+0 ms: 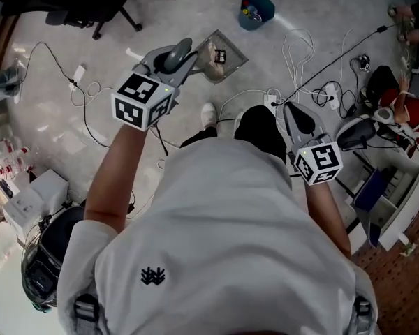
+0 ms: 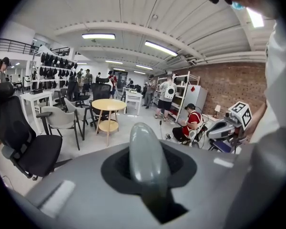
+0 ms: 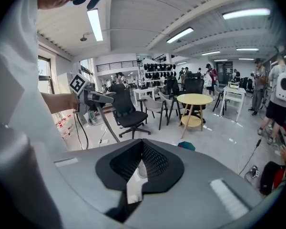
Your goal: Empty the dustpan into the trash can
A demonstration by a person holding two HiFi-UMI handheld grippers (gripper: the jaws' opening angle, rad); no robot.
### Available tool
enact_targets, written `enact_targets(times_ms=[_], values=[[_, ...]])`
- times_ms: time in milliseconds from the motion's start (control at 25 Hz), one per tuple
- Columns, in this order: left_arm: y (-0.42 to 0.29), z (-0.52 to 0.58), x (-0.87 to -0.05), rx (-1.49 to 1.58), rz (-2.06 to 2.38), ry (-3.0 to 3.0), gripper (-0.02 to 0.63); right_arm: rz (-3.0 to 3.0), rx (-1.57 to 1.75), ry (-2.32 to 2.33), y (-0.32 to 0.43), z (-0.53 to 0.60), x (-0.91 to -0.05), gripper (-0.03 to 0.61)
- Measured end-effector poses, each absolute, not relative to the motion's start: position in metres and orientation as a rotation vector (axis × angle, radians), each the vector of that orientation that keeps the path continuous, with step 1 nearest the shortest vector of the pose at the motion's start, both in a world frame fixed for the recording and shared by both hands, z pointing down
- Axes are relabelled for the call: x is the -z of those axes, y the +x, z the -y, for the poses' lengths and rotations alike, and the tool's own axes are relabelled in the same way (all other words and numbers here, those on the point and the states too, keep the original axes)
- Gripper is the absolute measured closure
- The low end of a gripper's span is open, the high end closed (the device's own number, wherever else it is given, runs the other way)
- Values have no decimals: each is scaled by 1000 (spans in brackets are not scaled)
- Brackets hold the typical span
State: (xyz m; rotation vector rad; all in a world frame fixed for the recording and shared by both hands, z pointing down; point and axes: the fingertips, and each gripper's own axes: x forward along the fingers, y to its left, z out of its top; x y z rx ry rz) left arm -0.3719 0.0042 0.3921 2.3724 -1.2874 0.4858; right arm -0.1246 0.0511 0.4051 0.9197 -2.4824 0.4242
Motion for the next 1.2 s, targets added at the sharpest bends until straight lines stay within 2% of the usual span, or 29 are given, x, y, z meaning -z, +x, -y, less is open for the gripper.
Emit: enact_targets(times_ms=[640, 1200], values=[[-361, 123, -391, -662, 1277, 2340, 488, 2532, -465, 907, -90, 74, -418, 577], [-308, 253, -375, -1002, 1228, 2504, 491, 2533, -565, 1028, -24, 143, -432, 578]])
